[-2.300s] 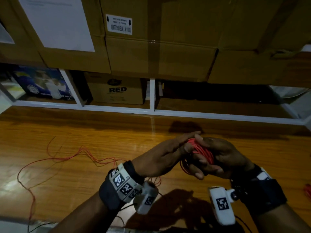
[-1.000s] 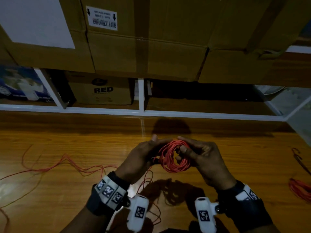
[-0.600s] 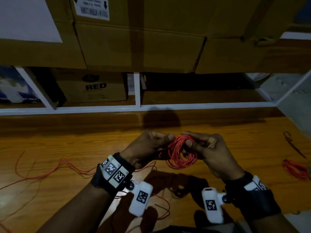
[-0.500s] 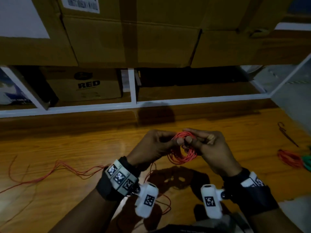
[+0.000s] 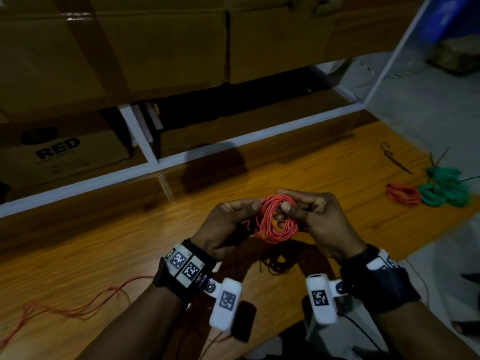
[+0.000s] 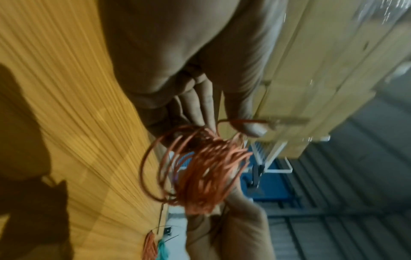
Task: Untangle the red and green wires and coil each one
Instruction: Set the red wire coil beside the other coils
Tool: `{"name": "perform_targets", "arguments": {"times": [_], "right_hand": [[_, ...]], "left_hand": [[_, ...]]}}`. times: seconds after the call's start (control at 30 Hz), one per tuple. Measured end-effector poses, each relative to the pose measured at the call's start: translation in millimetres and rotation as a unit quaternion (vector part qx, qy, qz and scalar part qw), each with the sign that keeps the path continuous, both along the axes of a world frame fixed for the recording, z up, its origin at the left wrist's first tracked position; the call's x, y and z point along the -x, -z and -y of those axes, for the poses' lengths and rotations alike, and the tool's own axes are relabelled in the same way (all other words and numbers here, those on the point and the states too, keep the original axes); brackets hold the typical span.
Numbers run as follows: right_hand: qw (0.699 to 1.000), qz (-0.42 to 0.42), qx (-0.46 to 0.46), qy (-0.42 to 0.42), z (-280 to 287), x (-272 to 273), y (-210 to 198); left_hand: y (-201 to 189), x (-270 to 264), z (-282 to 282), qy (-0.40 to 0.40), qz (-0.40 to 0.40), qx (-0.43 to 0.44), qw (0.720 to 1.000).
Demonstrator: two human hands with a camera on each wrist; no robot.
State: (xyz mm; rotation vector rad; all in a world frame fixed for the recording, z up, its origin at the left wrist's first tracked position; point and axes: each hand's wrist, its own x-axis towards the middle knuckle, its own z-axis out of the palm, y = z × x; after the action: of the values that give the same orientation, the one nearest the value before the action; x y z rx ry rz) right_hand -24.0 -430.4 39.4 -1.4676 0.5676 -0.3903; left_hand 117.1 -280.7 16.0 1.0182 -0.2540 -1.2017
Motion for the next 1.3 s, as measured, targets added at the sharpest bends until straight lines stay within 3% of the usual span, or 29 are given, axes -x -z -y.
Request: {"name": "perform_targets", "arguments": {"times": [0.2, 0.33, 0.57, 0.87, 0.97, 1.07, 1.2, 1.3], "right_hand": [[0.998, 0.015, 0.054, 0.001, 95, 25, 10], [0.998, 0.016, 0.053, 0.019, 154, 38, 19], [0.999, 0.000, 0.037, -0.003, 224, 61, 31], [0.994, -0.048, 0.094, -0.013, 271, 83, 34], [0.994, -0.056, 0.092, -0.032, 289, 85, 29], [0.985, -0.075, 0.143, -0.059, 317, 85, 7], [0.975, -0.043, 0.206, 0.079, 398, 91, -24], [0.946, -0.110, 0.286, 0.109, 464, 80, -20]], "left_hand": [[-17, 39, 85, -0.005, 0.128, -0.037, 0.991], [-19, 60, 147, -0.031, 0.243, -0.061, 0.968], [-5, 88, 223, -0.070, 0.305, -0.094, 0.945], [11, 93, 267, 0.011, 0.286, -0.047, 0.957], [11, 91, 288, -0.009, 0.327, -0.041, 0.944], [19, 89, 307, -0.063, 0.313, -0.046, 0.947], [36, 75, 314, -0.092, 0.284, -0.062, 0.952], [43, 62, 321, -0.097, 0.270, -0.086, 0.954]]}}
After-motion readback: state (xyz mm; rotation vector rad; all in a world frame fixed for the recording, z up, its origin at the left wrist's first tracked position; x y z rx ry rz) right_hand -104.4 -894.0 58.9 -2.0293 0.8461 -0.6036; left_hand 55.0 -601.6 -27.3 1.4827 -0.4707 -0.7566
